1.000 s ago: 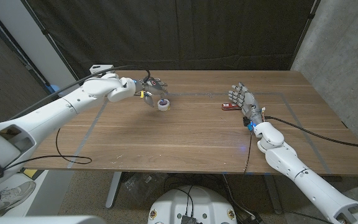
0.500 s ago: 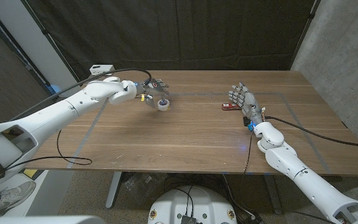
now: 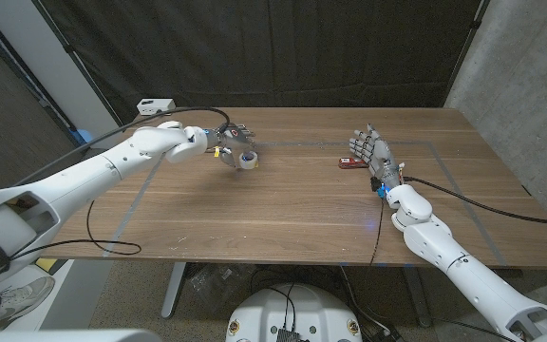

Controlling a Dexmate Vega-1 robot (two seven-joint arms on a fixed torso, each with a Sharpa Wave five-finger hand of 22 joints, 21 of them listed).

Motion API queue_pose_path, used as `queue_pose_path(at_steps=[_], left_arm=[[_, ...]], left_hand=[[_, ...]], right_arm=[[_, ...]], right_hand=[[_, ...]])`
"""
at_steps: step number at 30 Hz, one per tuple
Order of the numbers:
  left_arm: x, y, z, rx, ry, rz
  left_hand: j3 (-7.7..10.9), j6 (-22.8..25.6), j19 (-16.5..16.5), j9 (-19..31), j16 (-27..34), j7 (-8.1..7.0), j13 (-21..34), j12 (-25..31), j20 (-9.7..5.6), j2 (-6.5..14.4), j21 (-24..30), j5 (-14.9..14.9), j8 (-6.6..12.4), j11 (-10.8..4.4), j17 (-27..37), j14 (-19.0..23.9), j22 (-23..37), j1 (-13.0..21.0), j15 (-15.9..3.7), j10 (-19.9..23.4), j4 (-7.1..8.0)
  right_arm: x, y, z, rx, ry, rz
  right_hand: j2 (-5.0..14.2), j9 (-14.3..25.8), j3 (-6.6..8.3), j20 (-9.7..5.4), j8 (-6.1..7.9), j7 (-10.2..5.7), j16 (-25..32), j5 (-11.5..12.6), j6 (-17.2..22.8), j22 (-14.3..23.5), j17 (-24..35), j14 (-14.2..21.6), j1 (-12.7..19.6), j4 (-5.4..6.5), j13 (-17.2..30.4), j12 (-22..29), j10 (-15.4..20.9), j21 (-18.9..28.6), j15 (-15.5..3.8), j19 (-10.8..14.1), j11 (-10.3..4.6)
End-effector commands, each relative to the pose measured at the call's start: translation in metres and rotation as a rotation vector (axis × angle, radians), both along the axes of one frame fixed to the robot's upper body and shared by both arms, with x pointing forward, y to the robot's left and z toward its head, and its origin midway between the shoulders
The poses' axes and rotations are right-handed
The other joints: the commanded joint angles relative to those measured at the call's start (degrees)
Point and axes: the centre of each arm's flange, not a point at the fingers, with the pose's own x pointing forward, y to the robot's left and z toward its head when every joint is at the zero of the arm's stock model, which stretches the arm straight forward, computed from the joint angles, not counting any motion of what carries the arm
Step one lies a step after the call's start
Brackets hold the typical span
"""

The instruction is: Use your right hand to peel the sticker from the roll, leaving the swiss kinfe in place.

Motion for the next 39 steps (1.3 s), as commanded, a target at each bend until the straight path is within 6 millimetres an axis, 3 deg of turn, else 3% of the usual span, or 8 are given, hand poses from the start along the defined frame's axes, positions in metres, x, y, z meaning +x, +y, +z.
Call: queue_pose_path(at_steps=[1,6,14,16,17,19,24,39], left_arm=[[0.005,0.004,-0.008,-0.022,-0.051,-0.071],[0.008,0.004,-0.011,-0.007,-0.058,-0.069],[0.015,0.005,-0.019,-0.002,-0.044,-0.048],[0.015,0.005,-0.019,-0.013,-0.047,-0.056],[0.015,0.005,-0.019,-0.018,-0.045,-0.056],[0.014,0.006,-0.019,-0.025,-0.056,-0.060],[0.014,0.006,-0.017,-0.063,-0.044,-0.068],[-0.001,0.009,-0.006,-0.265,-0.037,-0.148]], left_hand=[[-0.19,3.16,1.00,-0.04,0.87,0.82,0.12,0.70,-0.10,0.01,0.13,-0.29,1.35,-0.50,0.27,2.32,0.11,1.34,-4.59,2.30,-0.27],[-0.08,6.03,2.08,-0.20,1.25,1.53,0.14,0.98,-0.36,0.83,0.33,-0.70,2.56,-0.82,0.49,4.01,0.14,2.23,-5.41,4.12,-0.34],[0.13,5.65,2.15,-0.29,1.14,1.63,0.15,0.69,-0.40,1.39,0.26,-0.96,2.43,-0.84,0.60,4.12,0.15,2.88,-5.44,3.97,-0.44],[0.71,10.34,2.57,-0.25,1.04,2.52,0.16,0.65,-0.49,3.70,0.25,-1.58,4.45,-0.51,0.73,4.58,0.18,3.64,-5.42,4.94,0.00],[0.76,13.48,2.96,-0.36,1.09,4.06,0.14,0.96,-0.78,4.51,0.29,-2.24,5.71,-0.51,0.69,5.47,0.20,3.93,-6.12,6.60,0.13],[1.44,16.32,3.63,-0.66,1.32,4.73,0.09,1.26,-1.01,6.29,0.46,-2.78,6.62,-0.74,0.74,6.79,0.22,4.71,-6.71,8.49,0.24],[1.82,16.66,4.14,-0.45,1.47,5.52,0.05,1.27,-1.06,7.47,0.62,-3.17,6.87,-0.80,0.79,7.74,0.24,4.89,-6.90,9.42,0.52],[2.10,15.09,5.07,1.04,1.33,5.52,0.10,0.80,-1.39,9.04,0.99,-3.69,7.54,-0.36,0.94,8.58,0.28,4.71,-6.80,9.76,1.14]], right_arm=[[0.002,0.001,0.003,0.010,-0.003,-0.007],[0.002,0.000,0.004,0.010,-0.004,-0.015],[0.003,-0.003,0.002,0.017,-0.001,-0.016],[0.003,-0.003,0.002,0.016,-0.002,-0.017],[0.003,-0.004,0.002,0.017,-0.002,-0.016],[0.003,-0.004,0.002,0.016,-0.002,-0.016],[0.003,-0.004,0.002,0.014,-0.003,-0.015],[0.004,-0.005,-0.002,0.013,-0.006,-0.016]], right_hand=[[-0.21,0.28,-0.42,-0.33,-0.01,0.02,0.24,-0.16,0.67,0.14,0.27,0.49,-1.35,1.01,0.15,-0.13,0.69,0.30,-0.05,0.26,0.22],[-0.34,0.29,-0.75,-0.33,0.00,0.05,0.29,-0.12,0.82,0.17,0.30,0.59,-1.98,1.43,0.16,-0.15,0.72,0.33,-0.01,0.29,0.24],[-0.40,0.30,-1.10,-0.37,-0.07,0.04,0.32,-0.05,0.83,0.19,0.33,0.67,-2.76,1.97,0.17,-0.15,0.84,0.33,0.09,0.27,0.30],[-0.39,0.31,-1.16,-0.38,-0.09,0.03,0.31,-0.03,0.81,0.20,0.33,0.66,-2.92,2.09,0.17,-0.15,0.88,0.32,0.10,0.25,0.21],[-0.39,0.31,-1.19,-0.39,-0.10,0.02,0.32,-0.02,0.80,0.20,0.34,0.67,-2.98,2.14,0.17,-0.15,0.89,0.32,0.10,0.25,0.26],[-0.39,0.31,-1.23,-0.37,-0.12,-0.04,0.32,-0.01,0.78,0.20,0.34,0.68,-3.10,2.23,0.17,-0.16,0.88,0.33,0.09,0.27,0.27],[-0.40,0.30,-1.36,-0.38,-0.16,-0.03,0.28,0.04,0.77,0.20,0.34,0.61,-3.39,2.45,0.18,-0.21,0.84,0.33,0.10,0.28,0.24],[-0.24,0.29,-1.29,-0.50,-0.21,0.00,0.19,0.16,0.77,0.19,0.24,0.58,-3.45,2.61,0.17,-0.28,0.84,0.30,-0.05,0.24,0.21]])
